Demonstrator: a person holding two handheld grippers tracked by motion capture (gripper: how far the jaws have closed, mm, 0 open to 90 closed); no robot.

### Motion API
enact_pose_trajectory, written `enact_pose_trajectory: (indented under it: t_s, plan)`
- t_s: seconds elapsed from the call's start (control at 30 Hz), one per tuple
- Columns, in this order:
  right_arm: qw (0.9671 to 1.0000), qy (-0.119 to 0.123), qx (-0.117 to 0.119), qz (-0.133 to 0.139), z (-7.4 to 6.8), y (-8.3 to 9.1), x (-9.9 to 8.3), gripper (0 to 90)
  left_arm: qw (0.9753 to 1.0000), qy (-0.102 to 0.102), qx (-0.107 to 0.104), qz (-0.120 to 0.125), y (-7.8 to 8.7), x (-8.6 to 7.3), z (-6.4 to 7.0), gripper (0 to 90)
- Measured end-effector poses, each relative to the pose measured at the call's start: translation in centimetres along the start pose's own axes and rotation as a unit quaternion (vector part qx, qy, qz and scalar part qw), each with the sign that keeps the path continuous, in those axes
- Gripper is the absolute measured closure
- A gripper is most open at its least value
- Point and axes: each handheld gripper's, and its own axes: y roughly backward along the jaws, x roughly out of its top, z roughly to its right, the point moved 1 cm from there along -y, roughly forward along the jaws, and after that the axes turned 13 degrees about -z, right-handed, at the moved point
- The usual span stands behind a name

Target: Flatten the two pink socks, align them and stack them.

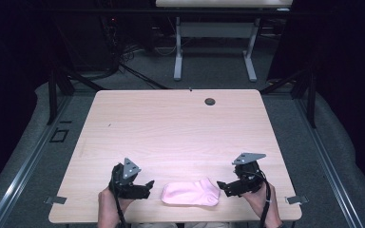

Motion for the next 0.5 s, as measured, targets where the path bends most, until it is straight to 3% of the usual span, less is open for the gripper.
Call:
enact_pose_trajectory:
  t_s: [0.03, 0.07, 0.13, 0.27, 0.33, 0.4, 0.5]
  plan:
    - [1.0, -0.003, -0.005, 0.0, 0.3, 0.0, -0.2, 0.0, 1.0, 0.0, 0.0, 0.0, 0.0, 0.0, 0.0, 8.4]
    - [0.9999, -0.007, -0.01, 0.003, 0.6, 0.0, -0.5, 0.0, 0.9999, 0.012, 0.005, -0.004, 0.0, -0.4, -0.9, 7.8]
    - [0.9997, -0.019, -0.015, 0.005, 1.3, -0.1, -1.0, 0.0, 0.9998, 0.017, 0.008, -0.006, 0.0, -0.7, -1.4, 6.8]
    - [0.9989, -0.038, -0.026, -0.005, 2.9, -0.2, -2.2, 0.0, 0.9985, 0.048, 0.016, -0.021, -0.7, -2.4, -3.6, 3.9]
    - [0.9986, -0.043, -0.029, -0.007, 3.3, -0.3, -2.5, 0.0, 0.9981, 0.054, 0.018, -0.025, -0.8, -2.7, -4.0, 3.2]
    - [0.9975, -0.06, -0.036, -0.011, 4.6, -0.5, -3.5, 0.0, 0.9966, 0.07, 0.024, -0.034, -1.5, -3.7, -5.0, 2.1]
    - [0.9961, -0.076, -0.043, -0.016, 5.9, -0.9, -4.5, 0.0, 0.9956, 0.079, 0.028, -0.042, -2.0, -4.4, -5.7, 1.2]
